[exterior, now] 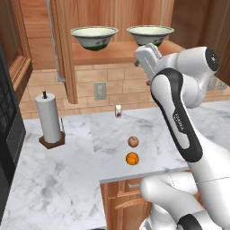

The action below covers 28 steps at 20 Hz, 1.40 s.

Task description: Pick both bowls and place them on the counter. Then place the peach in one bowl and place the orange in the other bowl.

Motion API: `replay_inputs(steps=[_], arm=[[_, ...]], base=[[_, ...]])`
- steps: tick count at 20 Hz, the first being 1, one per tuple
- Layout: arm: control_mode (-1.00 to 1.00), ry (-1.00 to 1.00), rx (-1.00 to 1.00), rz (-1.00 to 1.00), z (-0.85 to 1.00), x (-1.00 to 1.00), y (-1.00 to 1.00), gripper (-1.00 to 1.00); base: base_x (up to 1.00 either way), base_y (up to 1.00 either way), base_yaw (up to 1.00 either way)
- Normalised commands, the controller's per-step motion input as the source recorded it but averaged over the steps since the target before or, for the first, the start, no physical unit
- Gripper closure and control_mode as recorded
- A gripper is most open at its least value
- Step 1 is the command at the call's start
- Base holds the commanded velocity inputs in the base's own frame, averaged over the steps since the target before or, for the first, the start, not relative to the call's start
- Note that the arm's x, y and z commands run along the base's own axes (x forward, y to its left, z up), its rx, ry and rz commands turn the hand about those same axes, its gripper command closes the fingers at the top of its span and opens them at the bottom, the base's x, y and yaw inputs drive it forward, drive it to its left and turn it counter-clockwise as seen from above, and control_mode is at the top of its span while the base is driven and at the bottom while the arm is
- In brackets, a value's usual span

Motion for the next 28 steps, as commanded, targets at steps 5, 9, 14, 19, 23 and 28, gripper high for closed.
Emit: replay_inputs(steps=[5,9,14,19,23,28], arm=[[-1.00,0.00,0.17,-0.06,0.34,0.09,0.00,-1.00],[-1.00,0.00,0.15,-0.02,0.28,0.23,0.00,-1.00],[-1.00,0.00,0.12,-0.02,0.23,0.34,0.00,-1.00],[-1.00,0.02,0.11,0.00,0.21,0.38,0.00,-1.00],[-1.00,0.01,0.09,0.00,0.13,0.47,0.07,-1.00],[-1.00,0.02,0.04,0.00,0.11,0.48,0.14,-1.00]], base=[[0.00,0.00,0.00],[0.00,0.00,0.00],[0.00,0.00,0.00],[0.00,0.00,0.00],[0.00,0.00,0.00],[0.00,0.00,0.00]])
